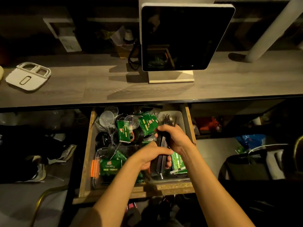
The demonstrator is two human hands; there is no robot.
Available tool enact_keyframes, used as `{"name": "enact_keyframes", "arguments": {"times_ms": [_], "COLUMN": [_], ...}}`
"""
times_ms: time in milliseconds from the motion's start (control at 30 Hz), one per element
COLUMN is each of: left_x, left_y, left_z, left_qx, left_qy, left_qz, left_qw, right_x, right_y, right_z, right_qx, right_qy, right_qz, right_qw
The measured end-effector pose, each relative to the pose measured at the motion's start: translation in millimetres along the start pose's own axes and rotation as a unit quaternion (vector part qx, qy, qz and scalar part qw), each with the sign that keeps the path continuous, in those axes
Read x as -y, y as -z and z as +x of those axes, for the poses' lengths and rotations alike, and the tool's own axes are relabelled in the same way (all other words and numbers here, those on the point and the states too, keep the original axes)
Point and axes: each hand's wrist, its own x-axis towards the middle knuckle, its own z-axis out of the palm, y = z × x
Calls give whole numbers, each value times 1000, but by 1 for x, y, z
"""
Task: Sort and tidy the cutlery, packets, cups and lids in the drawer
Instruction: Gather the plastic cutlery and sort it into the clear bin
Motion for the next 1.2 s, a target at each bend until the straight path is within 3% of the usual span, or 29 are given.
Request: {"name": "enact_keyframes", "arguments": {"times_ms": [200,233,333,467,600,733,833,1000,1133,1200], "left_x": [33,35,35,28,22,22,24,27,28,29], "left_y": [4,8,26,45,54,59,64,70,71,73], "left_z": [50,58,80,109,138,156,164,170,171,171], "left_qx": [-104,-127,-184,-218,-258,-289,-301,-298,-295,-293], "left_qy": [-23,-25,-20,-29,-50,-66,-66,-69,-67,-66], "left_qz": [-82,-101,-125,-145,-111,-97,-96,-120,-130,-134], "left_qw": [991,986,975,965,958,950,947,944,944,944], "right_x": [-32,-36,-48,-58,-66,-78,-86,-96,-107,-109], "right_y": [45,54,89,121,136,143,139,137,149,154], "right_z": [37,45,74,114,153,190,217,239,248,249], "right_qx": [61,46,-98,-178,-224,-193,-156,-172,-191,-191], "right_qy": [-48,-55,-54,-39,-73,-123,-163,-171,-199,-172], "right_qz": [42,79,173,6,-130,-313,-383,-442,-336,-321], "right_qw": [996,994,979,983,963,922,896,864,901,912]}}
